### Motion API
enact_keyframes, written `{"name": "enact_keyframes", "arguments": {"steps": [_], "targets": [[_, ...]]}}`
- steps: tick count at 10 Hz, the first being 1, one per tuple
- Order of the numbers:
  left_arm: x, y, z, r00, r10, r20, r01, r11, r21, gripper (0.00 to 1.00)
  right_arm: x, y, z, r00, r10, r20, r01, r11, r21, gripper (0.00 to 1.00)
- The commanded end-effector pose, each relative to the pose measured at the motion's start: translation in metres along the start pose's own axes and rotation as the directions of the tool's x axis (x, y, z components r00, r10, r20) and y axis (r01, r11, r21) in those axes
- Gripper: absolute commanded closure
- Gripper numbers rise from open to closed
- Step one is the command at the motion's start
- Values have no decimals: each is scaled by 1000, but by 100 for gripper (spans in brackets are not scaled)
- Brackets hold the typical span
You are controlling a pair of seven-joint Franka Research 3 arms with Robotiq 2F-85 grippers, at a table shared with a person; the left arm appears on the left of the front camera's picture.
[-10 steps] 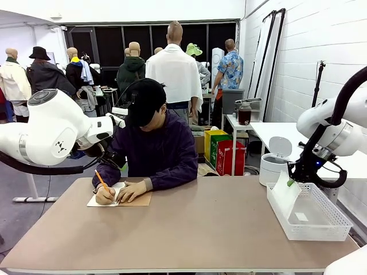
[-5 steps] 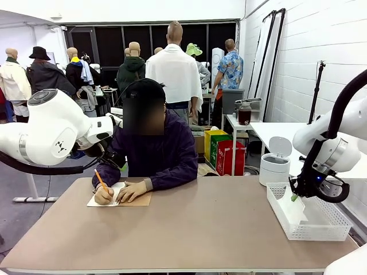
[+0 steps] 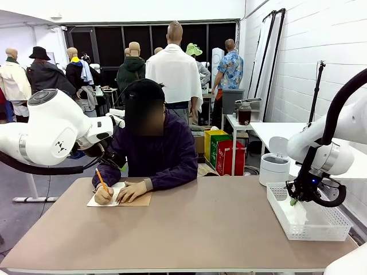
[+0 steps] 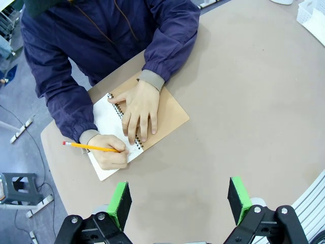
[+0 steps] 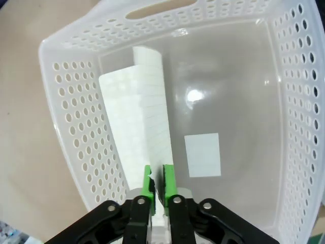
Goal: Sort the paper based on its condition.
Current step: If a person hands you a paper, place it in the Organizing basket , and if it's crumpled, put it in the Trash can.
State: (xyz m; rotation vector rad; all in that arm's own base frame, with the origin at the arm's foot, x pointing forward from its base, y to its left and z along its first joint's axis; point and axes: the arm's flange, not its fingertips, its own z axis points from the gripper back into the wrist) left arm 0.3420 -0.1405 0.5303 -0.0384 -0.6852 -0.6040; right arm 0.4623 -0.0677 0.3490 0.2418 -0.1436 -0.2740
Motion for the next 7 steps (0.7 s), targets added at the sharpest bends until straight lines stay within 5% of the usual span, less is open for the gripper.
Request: {"name": "enact_keyframes", "arguments": {"steps": [1, 3, 7], "targets": [[0, 1, 0, 1000, 0, -2, 0, 1000, 1, 0, 4, 7, 3, 999, -14, -34, 13, 998, -54, 43], [0, 1, 0, 1000, 0, -2, 0, 1000, 1, 0, 5, 12, 5, 999, -32, -25, 29, 993, -116, 5], [0, 1, 0, 1000, 0, -2, 0, 1000, 1, 0, 3, 30, 17, 999, -44, -19, 38, 968, -248, 0]]}}
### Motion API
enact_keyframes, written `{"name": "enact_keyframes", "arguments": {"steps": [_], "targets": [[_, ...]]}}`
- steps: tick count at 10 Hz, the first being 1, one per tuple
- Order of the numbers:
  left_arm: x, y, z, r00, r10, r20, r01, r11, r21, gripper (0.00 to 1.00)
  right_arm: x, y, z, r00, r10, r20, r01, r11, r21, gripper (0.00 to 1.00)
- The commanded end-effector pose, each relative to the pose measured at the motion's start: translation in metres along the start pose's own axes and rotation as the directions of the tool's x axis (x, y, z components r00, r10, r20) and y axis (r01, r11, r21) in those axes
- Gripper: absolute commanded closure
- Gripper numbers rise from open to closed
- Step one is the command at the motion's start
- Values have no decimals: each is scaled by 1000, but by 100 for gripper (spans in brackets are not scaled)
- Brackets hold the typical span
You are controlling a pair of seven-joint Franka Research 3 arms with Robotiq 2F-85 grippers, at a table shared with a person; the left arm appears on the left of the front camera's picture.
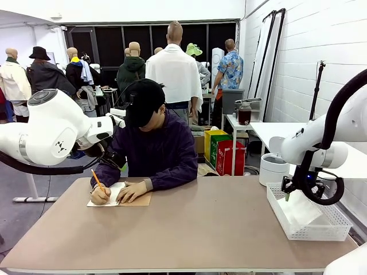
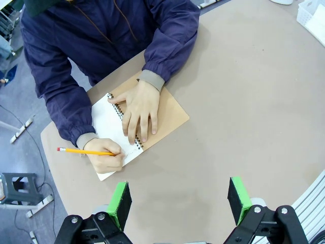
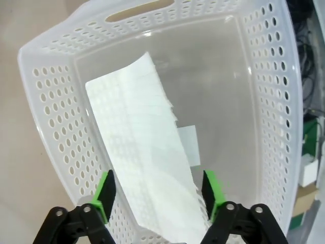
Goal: Sort the paper based on its condition.
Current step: If a person hands you a paper, place it in the Organizing basket , and if it's crumpled, put it in the Trash can.
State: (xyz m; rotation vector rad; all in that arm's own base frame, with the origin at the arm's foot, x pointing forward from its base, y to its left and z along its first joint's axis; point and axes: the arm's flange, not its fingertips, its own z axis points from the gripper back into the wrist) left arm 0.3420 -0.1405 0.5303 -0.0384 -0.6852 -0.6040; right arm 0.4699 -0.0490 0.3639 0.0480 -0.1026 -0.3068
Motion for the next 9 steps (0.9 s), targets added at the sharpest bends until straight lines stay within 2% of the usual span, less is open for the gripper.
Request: {"name": "enact_keyframes", "arguments": {"steps": [1, 4, 6, 7, 9], "targets": [[0, 1, 0, 1000, 0, -2, 0, 1000, 1, 0, -2, 7, 12, 1000, -22, -17, 21, 997, -78, 0], [0, 1, 0, 1000, 0, -2, 0, 1000, 1, 0, -5, 12, 12, 1000, -24, -15, 22, 991, -136, 0], [0, 1, 0, 1000, 0, -2, 0, 1000, 1, 0, -4, 13, 14, 999, -42, 14, 44, 993, -111, 0], [0, 1, 0, 1000, 0, -2, 0, 1000, 1, 0, -5, 10, 10, 1000, -6, -17, 4, 996, -90, 0], [0, 1, 0, 1000, 0, -2, 0, 1000, 1, 0, -5, 10, 10, 1000, -6, -17, 4, 996, -90, 0]]}}
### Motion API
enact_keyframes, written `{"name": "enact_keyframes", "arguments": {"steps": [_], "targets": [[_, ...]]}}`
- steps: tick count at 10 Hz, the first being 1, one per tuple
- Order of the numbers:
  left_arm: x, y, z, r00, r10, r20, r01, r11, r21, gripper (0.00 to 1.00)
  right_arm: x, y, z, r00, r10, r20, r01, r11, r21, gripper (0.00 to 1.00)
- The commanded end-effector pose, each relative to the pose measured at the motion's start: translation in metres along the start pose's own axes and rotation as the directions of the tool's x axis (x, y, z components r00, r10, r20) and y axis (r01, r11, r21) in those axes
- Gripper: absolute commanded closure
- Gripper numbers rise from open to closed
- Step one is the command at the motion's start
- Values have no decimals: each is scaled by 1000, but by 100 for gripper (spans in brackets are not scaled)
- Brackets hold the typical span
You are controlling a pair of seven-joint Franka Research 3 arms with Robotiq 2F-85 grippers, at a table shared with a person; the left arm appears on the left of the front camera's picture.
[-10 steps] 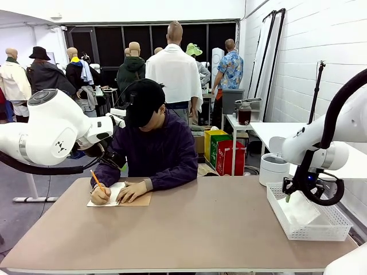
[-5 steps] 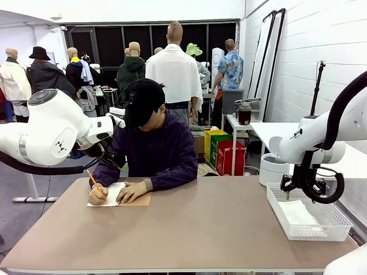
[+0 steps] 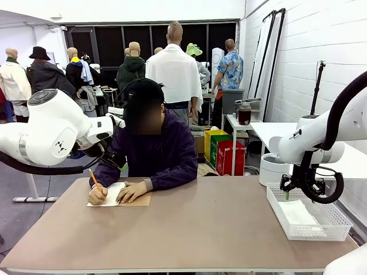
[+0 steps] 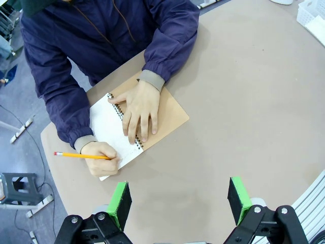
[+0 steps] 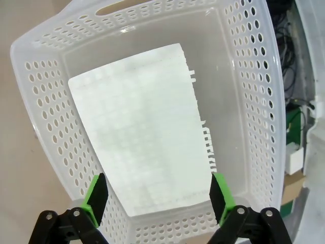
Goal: Sort the paper based on its condition.
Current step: If a person hands you a paper, place it in the Organizing basket , and if it's crumpled, put it in the Trash can.
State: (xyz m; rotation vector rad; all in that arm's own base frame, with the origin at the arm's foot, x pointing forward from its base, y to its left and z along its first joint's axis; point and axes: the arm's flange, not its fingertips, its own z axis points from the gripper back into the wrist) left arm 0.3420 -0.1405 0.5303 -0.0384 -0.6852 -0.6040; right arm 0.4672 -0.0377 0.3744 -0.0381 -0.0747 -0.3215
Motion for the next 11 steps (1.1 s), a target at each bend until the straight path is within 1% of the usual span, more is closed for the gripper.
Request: {"name": "enact_keyframes", "arguments": {"steps": [1, 6, 8, 9, 10, 11], "targets": [[0, 1, 0, 1000, 0, -2, 0, 1000, 1, 0, 0, -1, -1, 1000, 6, -3, -6, 1000, 0, 0], [0, 1, 0, 1000, 0, -2, 0, 1000, 1, 0, 0, 0, 0, 1000, 0, 0, 0, 1000, 0, 0], [0, 1, 0, 1000, 0, -2, 0, 1000, 1, 0, 4, 21, 38, 992, 98, 81, -104, 992, 75, 0], [0, 1, 0, 1000, 0, -2, 0, 1000, 1, 0, 1, 31, 60, 978, 156, 136, -169, 982, 88, 0], [0, 1, 0, 1000, 0, -2, 0, 1000, 1, 0, -5, 41, 82, 959, 212, 188, -235, 966, 107, 0], [0, 1, 0, 1000, 0, -2, 0, 1000, 1, 0, -12, 54, 102, 926, 303, 226, -337, 932, 133, 0]]}}
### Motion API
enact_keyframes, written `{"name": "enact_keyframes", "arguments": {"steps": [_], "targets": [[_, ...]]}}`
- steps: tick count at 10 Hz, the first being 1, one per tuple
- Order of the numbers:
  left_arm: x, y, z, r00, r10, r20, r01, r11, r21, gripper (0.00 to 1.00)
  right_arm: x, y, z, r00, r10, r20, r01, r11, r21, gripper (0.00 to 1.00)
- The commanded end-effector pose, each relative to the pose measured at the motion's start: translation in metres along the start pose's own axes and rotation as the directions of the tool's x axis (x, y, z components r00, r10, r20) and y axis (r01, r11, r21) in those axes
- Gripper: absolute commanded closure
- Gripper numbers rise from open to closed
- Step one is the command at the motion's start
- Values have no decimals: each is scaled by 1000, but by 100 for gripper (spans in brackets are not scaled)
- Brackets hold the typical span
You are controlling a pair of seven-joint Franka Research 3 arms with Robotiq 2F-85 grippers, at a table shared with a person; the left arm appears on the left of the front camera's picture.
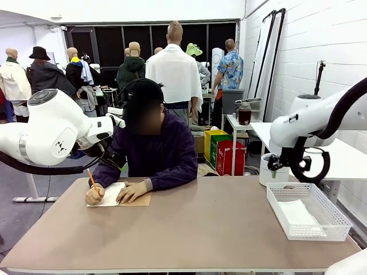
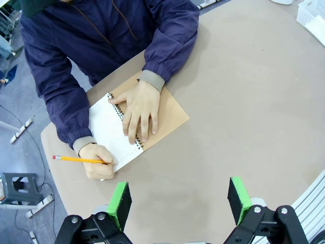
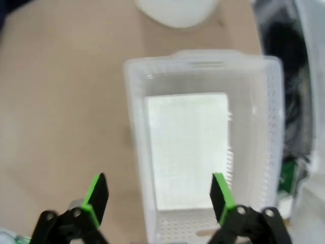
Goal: Sort the paper based on its condition.
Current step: If a person hands you a paper, place it in the Organizing basket , and if it's crumpled, put it in the Trash can.
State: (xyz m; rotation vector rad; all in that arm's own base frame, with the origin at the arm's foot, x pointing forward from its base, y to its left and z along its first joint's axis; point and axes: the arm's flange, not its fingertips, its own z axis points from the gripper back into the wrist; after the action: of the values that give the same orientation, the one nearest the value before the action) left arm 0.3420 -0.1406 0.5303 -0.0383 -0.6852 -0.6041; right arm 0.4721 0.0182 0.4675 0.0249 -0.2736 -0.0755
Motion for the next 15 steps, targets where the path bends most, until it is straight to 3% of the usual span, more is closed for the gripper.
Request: {"name": "enact_keyframes", "arguments": {"steps": [1, 4, 6, 7, 8, 11, 12, 15], "targets": [[-1, 1, 0, 1000, 0, -2, 0, 1000, 1, 0, -7, 12, 19, 987, 159, 30, -162, 982, 102, 0], [-1, 1, 0, 1000, 0, -2, 0, 1000, 1, 0, -20, 46, 46, 898, 415, 147, -438, 877, 199, 0], [-1, 1, 0, 1000, 0, -2, 0, 1000, 1, 0, -31, 61, 50, 829, 499, 251, -544, 823, 162, 0], [-1, 1, 0, 1000, 0, -2, 0, 1000, 1, 0, -33, 61, 51, 828, 480, 288, -538, 825, 172, 0], [-1, 1, 0, 1000, 0, -2, 0, 1000, 1, 0, -21, 69, 58, 863, 471, 184, -498, 855, 146, 0], [-1, 1, 0, 1000, 0, -2, 0, 1000, 1, 0, -21, 69, 58, 863, 471, 184, -498, 855, 146, 0], [-1, 1, 0, 1000, 0, -2, 0, 1000, 1, 0, -25, 69, 57, 848, 487, 208, -519, 843, 143, 0], [-1, 1, 0, 1000, 0, -2, 0, 1000, 1, 0, -45, 94, 84, 723, 568, 394, -669, 718, 191, 0]]}}
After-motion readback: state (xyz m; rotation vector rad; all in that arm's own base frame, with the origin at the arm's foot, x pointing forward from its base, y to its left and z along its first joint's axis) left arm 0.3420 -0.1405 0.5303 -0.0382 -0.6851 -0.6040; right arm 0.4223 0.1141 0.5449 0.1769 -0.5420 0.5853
